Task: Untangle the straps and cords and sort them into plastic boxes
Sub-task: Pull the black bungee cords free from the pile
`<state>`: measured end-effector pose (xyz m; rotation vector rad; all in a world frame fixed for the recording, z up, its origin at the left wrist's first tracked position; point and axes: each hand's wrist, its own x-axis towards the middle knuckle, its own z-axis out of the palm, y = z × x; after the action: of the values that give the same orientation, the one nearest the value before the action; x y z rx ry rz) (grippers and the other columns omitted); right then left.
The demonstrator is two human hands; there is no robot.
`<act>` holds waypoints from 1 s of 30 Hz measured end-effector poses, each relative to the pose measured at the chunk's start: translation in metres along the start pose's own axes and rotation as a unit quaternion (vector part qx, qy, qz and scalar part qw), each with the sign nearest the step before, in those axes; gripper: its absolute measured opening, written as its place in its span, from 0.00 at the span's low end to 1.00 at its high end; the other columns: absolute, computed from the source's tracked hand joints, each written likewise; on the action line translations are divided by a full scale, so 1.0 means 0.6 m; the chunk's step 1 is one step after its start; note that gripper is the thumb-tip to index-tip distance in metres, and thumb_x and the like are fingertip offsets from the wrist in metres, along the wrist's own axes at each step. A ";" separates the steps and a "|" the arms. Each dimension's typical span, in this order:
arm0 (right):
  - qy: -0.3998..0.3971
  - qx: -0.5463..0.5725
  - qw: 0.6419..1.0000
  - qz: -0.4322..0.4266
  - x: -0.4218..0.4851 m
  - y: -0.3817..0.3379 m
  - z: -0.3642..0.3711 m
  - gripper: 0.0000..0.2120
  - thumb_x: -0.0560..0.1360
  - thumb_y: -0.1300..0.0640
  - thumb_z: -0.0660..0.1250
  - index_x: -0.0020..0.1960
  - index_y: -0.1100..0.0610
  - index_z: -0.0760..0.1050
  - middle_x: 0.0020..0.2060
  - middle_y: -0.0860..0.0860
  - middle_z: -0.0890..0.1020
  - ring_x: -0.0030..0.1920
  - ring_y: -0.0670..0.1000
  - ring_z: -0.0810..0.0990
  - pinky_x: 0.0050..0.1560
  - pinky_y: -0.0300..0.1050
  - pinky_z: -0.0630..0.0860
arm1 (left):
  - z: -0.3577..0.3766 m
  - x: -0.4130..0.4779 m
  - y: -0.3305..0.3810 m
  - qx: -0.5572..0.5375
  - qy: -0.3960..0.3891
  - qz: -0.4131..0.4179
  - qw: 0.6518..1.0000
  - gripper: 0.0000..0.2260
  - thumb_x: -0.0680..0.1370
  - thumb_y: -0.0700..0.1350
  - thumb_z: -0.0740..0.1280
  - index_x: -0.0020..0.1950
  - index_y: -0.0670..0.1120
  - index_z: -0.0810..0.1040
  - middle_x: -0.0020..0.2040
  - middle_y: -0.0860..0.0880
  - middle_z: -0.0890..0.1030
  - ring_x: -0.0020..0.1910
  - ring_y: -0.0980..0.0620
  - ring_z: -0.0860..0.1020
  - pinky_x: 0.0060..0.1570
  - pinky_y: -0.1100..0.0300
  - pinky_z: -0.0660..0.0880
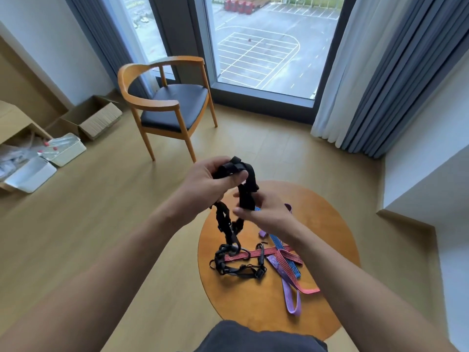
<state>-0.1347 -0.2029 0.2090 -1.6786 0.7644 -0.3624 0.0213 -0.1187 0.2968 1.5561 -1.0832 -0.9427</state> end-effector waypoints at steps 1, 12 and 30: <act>0.021 0.022 1.000 -0.003 0.001 -0.005 0.000 0.10 0.76 0.53 0.73 0.56 0.53 0.82 0.48 0.51 0.85 0.52 0.51 0.83 0.59 0.56 0.79 | -0.009 0.001 0.003 0.008 0.013 0.012 1.000 0.03 0.79 0.41 0.72 0.52 0.45 0.85 0.29 0.57 0.76 0.28 0.55 0.70 0.31 0.62 0.67; -0.032 -0.007 0.998 -0.045 -0.019 -0.079 0.007 0.15 0.83 0.47 0.60 0.44 0.56 0.74 0.34 0.53 0.77 0.34 0.52 0.75 0.35 0.55 0.75 | 0.003 -0.019 -0.011 -0.057 0.049 -0.002 0.997 0.16 0.65 0.52 0.83 0.50 0.55 0.85 0.31 0.52 0.63 0.31 0.53 0.62 0.31 0.60 0.61; -0.047 0.101 0.993 0.031 -0.081 -0.016 0.051 0.19 0.68 0.58 0.78 0.56 0.52 0.76 0.45 0.54 0.79 0.44 0.50 0.81 0.49 0.52 0.83 | 0.003 -0.026 -0.011 -0.303 0.051 -0.023 0.951 0.21 0.79 0.55 0.67 0.62 0.40 0.75 0.46 0.46 0.87 0.49 0.43 0.86 0.53 0.43 0.82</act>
<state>-0.1490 -0.1470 0.2180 -1.4691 0.6851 -0.3055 0.0164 -0.1036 0.2912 1.1047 -0.6000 -1.0870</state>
